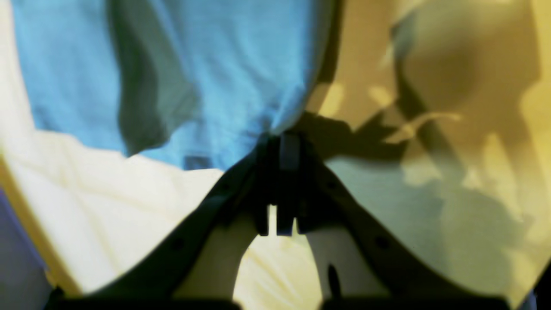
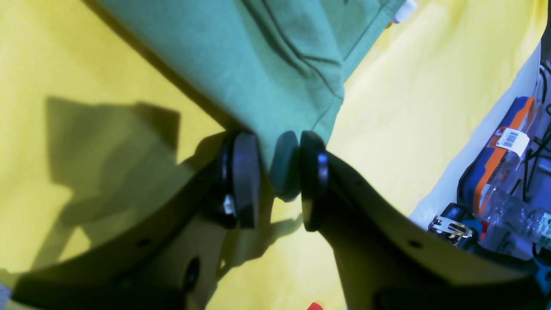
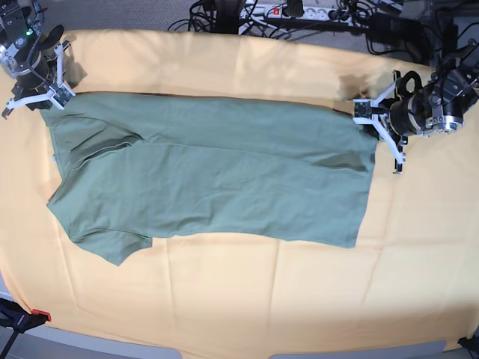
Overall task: Fold the T-shirt properly
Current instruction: 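Hold the edge with the right gripper while the left gripper adjusts its grip, then pull the shirt further toward the robot with both grippers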
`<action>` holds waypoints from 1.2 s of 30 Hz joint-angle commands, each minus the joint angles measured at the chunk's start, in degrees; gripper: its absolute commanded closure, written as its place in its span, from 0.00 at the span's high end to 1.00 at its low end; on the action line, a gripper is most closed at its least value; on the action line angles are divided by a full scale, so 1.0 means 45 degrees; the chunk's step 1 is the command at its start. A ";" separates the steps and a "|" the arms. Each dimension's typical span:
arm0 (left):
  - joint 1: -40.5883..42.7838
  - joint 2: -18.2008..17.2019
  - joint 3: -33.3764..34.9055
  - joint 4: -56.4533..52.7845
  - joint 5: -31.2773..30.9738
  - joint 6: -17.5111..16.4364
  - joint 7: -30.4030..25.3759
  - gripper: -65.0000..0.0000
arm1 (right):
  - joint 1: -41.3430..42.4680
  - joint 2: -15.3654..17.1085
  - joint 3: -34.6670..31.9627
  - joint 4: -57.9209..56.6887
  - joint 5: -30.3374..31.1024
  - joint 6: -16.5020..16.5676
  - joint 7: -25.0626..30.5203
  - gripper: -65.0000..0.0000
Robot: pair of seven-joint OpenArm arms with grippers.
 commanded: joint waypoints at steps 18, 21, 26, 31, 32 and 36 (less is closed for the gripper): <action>-0.0141 -0.1889 -0.0121 0.1107 -0.1156 -0.1574 -0.0044 0.00 | -0.0068 0.1151 0.0117 0.0155 0.0680 0.0996 -0.2220 0.00; -0.0112 -0.2084 -0.0121 0.1321 -0.1559 -0.2254 -0.0039 0.00 | -0.0097 0.1375 0.0117 0.0272 0.1253 0.1302 -0.2705 0.00; -0.0112 -0.2215 -0.0121 0.1336 -0.2001 -0.2368 -0.0039 0.00 | -0.0102 0.1462 0.0117 0.1078 0.2633 0.1928 -0.4061 0.00; -0.0029 -0.2569 -0.0097 0.1345 -0.3045 -0.2368 0.0005 0.00 | -0.0097 0.1467 0.0117 0.1608 0.4056 0.2380 -0.5251 0.00; 0.0019 -0.2652 -0.0097 0.1345 -0.3089 -0.2368 0.0010 0.00 | -0.0102 0.1496 0.0117 0.1622 0.4211 0.2399 -0.5421 0.00; 0.0369 -0.3128 -0.0097 0.1462 -0.3133 -0.2368 0.0005 0.00 | -0.0107 0.1744 0.0117 0.1622 0.4862 0.2390 -0.6135 0.00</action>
